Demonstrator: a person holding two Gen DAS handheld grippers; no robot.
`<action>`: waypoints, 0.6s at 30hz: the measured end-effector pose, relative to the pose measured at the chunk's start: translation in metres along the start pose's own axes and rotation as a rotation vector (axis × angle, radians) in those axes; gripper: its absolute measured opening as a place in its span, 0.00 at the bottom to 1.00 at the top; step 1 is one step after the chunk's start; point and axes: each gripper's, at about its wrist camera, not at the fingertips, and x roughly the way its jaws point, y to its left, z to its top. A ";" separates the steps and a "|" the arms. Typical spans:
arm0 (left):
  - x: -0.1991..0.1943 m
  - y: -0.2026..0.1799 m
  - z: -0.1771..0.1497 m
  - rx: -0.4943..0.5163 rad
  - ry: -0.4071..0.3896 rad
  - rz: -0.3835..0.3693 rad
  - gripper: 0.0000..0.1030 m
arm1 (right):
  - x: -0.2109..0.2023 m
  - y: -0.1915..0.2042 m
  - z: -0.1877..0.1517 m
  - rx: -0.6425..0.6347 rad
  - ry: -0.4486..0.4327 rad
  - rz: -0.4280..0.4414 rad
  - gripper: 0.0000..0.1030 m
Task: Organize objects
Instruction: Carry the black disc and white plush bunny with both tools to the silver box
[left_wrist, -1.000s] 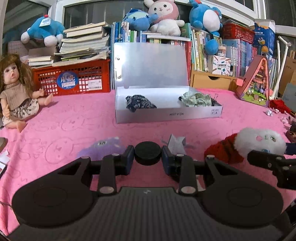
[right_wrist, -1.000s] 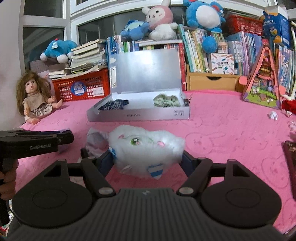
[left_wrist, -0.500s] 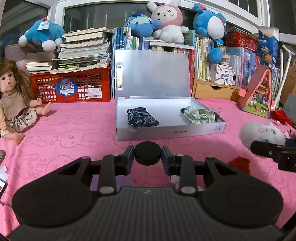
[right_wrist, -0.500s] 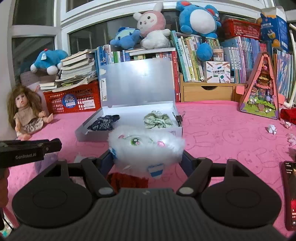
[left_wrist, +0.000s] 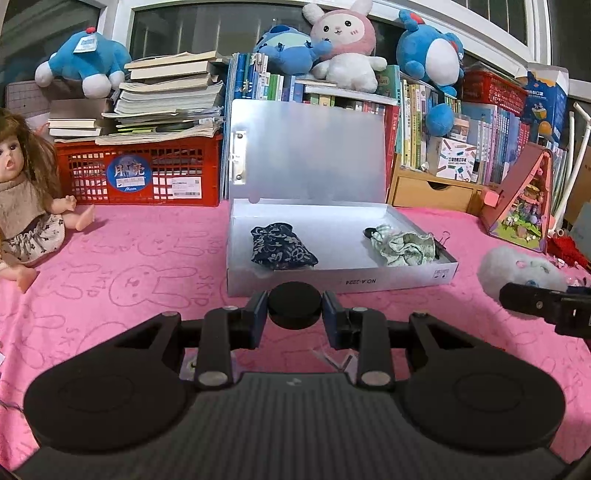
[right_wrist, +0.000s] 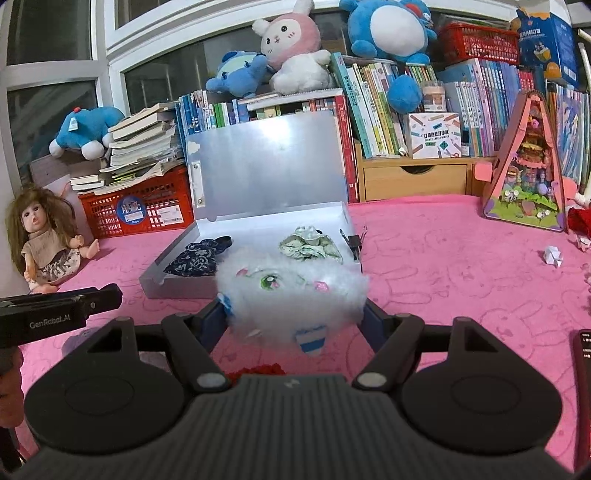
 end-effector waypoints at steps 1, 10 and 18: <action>0.001 -0.001 0.001 0.003 -0.002 0.001 0.36 | 0.001 0.000 0.001 0.001 0.000 -0.001 0.73; 0.010 -0.005 0.014 -0.009 -0.029 0.002 0.36 | 0.006 -0.003 0.014 0.008 -0.012 -0.021 0.73; 0.013 0.001 0.013 -0.027 -0.042 0.009 0.36 | 0.008 0.000 0.024 0.003 -0.020 -0.053 0.73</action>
